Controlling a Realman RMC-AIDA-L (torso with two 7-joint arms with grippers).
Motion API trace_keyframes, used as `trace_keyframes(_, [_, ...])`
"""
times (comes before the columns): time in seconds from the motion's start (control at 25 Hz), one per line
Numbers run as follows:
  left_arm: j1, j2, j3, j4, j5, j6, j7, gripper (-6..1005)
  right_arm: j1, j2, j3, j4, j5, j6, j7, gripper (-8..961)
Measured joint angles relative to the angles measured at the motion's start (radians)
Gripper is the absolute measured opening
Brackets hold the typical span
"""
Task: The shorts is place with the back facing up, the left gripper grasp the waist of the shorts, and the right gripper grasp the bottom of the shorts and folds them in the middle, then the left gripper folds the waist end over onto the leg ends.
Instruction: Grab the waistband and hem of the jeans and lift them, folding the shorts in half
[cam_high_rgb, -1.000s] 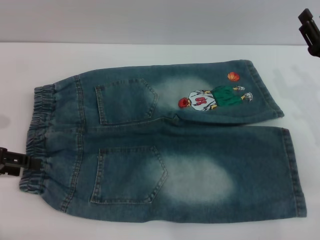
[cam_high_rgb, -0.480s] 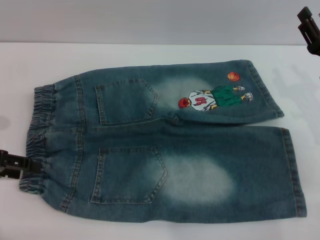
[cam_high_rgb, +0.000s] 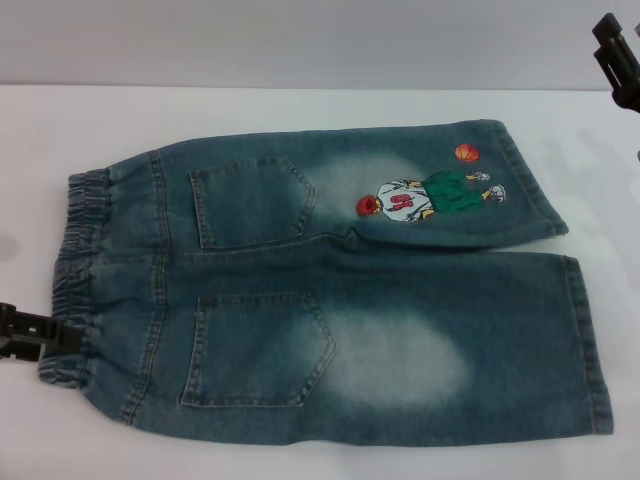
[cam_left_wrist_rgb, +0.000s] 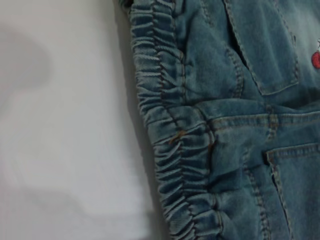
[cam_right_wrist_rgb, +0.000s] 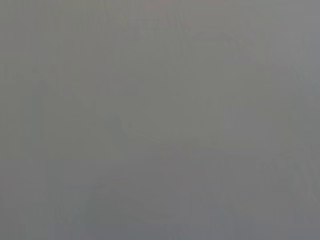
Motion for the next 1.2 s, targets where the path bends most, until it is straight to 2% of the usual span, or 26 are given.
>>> trace_keyframes(1.2, [-0.004, -0.007, 0.001, -0.005, 0.012, -0.016, 0.000, 797, 0.002, -0.005, -0.001, 0.001, 0.002, 0.000, 0.001, 568])
